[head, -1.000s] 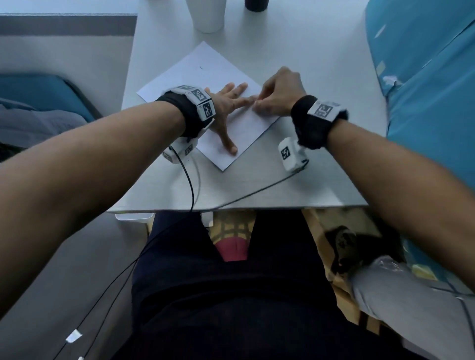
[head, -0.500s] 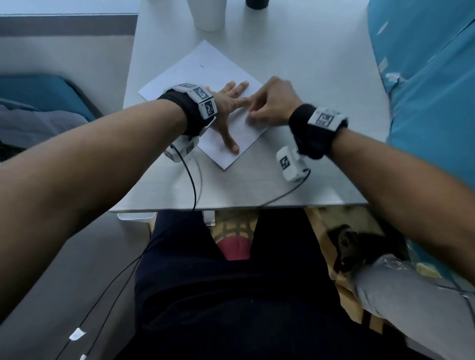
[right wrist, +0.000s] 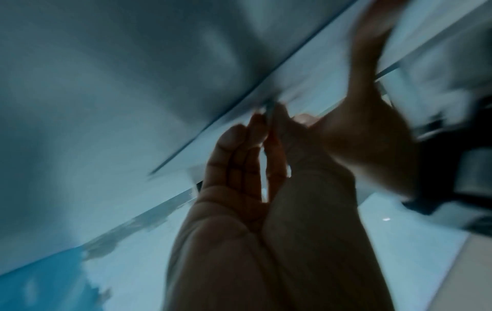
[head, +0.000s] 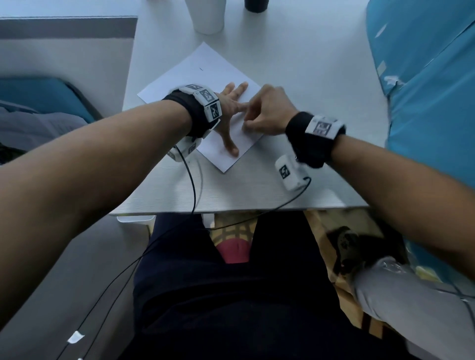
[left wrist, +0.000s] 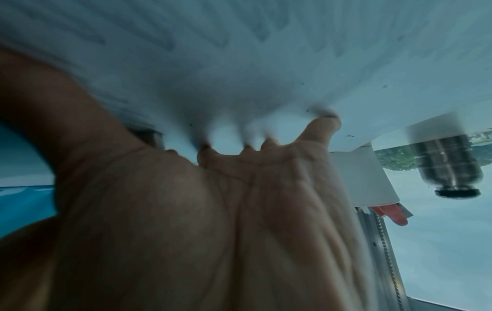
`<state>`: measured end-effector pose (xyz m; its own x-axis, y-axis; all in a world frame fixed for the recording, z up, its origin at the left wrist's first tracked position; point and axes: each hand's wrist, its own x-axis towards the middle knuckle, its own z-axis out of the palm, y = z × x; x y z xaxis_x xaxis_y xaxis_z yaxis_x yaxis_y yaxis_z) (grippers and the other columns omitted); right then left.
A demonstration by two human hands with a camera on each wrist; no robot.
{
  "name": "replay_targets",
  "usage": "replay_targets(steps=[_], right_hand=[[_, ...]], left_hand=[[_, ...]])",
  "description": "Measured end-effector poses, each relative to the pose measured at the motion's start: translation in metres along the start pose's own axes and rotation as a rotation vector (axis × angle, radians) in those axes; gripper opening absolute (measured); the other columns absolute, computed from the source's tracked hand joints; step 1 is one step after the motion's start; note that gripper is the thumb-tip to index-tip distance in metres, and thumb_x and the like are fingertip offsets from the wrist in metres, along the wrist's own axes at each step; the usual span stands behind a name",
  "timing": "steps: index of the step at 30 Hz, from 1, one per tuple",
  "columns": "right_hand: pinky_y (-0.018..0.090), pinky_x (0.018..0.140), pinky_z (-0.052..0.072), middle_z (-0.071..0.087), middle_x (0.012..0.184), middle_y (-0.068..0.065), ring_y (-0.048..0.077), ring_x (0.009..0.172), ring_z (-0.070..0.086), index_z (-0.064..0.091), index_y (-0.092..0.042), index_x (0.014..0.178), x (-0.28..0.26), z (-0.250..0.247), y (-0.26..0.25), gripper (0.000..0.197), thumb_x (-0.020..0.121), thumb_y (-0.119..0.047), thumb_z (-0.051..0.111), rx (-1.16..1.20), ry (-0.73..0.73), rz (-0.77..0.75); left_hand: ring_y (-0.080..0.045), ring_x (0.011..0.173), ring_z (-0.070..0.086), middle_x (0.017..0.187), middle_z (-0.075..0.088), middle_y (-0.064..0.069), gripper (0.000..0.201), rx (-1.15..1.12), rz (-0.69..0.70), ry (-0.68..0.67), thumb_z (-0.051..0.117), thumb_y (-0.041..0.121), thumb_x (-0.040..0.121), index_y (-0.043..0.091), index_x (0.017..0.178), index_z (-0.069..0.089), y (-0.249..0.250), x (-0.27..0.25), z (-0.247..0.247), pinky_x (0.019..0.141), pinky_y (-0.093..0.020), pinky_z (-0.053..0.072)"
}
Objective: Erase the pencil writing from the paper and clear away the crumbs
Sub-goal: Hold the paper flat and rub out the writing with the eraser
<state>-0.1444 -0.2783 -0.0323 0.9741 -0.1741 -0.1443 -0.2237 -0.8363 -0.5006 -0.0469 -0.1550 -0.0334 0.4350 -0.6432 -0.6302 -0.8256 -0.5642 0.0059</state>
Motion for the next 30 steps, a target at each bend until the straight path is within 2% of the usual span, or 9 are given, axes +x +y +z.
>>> replay_targets(steps=[3,7,11,15,18,20,22,26,30], right_hand=[[0.022,0.069,0.054,0.071,0.071,0.009,0.013,0.064,0.059,0.076,-0.012,0.073,0.010,-0.016,0.014,0.008,0.068,-0.018,0.072,0.011,0.111,0.080],[0.030,0.070,0.055,0.064,0.060,0.005,0.019,0.056,0.055,0.068,-0.012,0.061,-0.005,0.002,-0.007,0.010,0.068,-0.011,0.061,-0.097,-0.015,-0.093],[0.027,0.074,0.054,0.068,0.067,0.009,0.024,0.067,0.062,0.072,-0.011,0.068,0.008,-0.012,0.009,0.009,0.069,-0.016,0.065,-0.053,0.093,0.021],[0.023,0.062,0.050,0.069,0.065,0.008,0.019,0.060,0.059,0.072,-0.009,0.065,-0.001,-0.002,0.000,0.009,0.068,-0.013,0.064,-0.073,-0.010,-0.063],[0.023,0.073,0.054,0.073,0.073,0.009,0.016,0.067,0.063,0.077,-0.010,0.076,0.011,-0.023,0.018,0.012,0.069,-0.017,0.071,-0.017,0.124,0.070],[0.026,0.082,0.053,0.072,0.071,0.008,0.019,0.066,0.063,0.075,-0.010,0.072,0.006,-0.012,0.007,0.009,0.069,-0.015,0.069,-0.050,0.061,0.009],[0.028,0.078,0.055,0.071,0.066,0.007,0.021,0.064,0.065,0.074,-0.009,0.068,-0.005,0.002,-0.005,0.009,0.067,-0.015,0.067,-0.077,-0.029,-0.088],[0.023,0.066,0.053,0.072,0.071,0.009,0.017,0.065,0.062,0.077,-0.010,0.076,0.011,-0.021,0.014,0.012,0.068,-0.016,0.071,-0.017,0.095,0.070],[0.022,0.062,0.054,0.070,0.068,0.006,0.018,0.063,0.062,0.076,-0.009,0.072,0.000,-0.002,0.001,0.010,0.069,-0.013,0.066,-0.066,-0.023,-0.047]], left_hand=[[-0.026,0.147,-0.025,0.157,-0.034,0.002,0.146,0.015,-0.014,-0.003,0.085,0.068,0.045,0.048,0.149,-0.015,0.002,-0.002,-0.001,0.112,-0.068,0.006],[-0.025,0.146,-0.026,0.156,-0.037,0.003,0.147,0.029,-0.032,-0.005,0.084,0.070,0.043,0.044,0.151,-0.012,0.003,0.000,0.001,0.112,-0.067,0.006],[-0.026,0.147,-0.025,0.157,-0.035,0.001,0.147,0.012,-0.016,-0.002,0.085,0.067,0.046,0.047,0.150,-0.016,0.004,-0.004,0.000,0.112,-0.067,0.006],[-0.026,0.147,-0.025,0.156,-0.036,0.002,0.147,0.030,-0.030,-0.004,0.084,0.069,0.043,0.045,0.151,-0.013,0.004,-0.001,-0.001,0.113,-0.066,0.007],[-0.027,0.147,-0.025,0.157,-0.035,0.000,0.146,0.015,-0.022,-0.005,0.086,0.066,0.048,0.047,0.149,-0.018,0.006,-0.006,-0.003,0.113,-0.065,0.006],[-0.027,0.147,-0.025,0.156,-0.036,0.001,0.147,0.018,-0.030,-0.013,0.085,0.068,0.045,0.046,0.150,-0.016,0.007,-0.006,-0.002,0.113,-0.065,0.006],[-0.027,0.146,-0.026,0.156,-0.037,0.001,0.146,0.027,-0.036,-0.012,0.084,0.070,0.043,0.045,0.151,-0.012,0.006,-0.002,-0.001,0.115,-0.065,0.006],[-0.028,0.146,-0.025,0.156,-0.036,0.000,0.146,0.018,-0.028,-0.015,0.085,0.067,0.047,0.048,0.148,-0.019,0.007,-0.006,-0.003,0.112,-0.067,0.007],[-0.028,0.146,-0.026,0.155,-0.038,0.001,0.149,0.023,-0.037,-0.019,0.083,0.071,0.040,0.048,0.149,-0.015,0.006,-0.001,-0.002,0.113,-0.069,0.007]])
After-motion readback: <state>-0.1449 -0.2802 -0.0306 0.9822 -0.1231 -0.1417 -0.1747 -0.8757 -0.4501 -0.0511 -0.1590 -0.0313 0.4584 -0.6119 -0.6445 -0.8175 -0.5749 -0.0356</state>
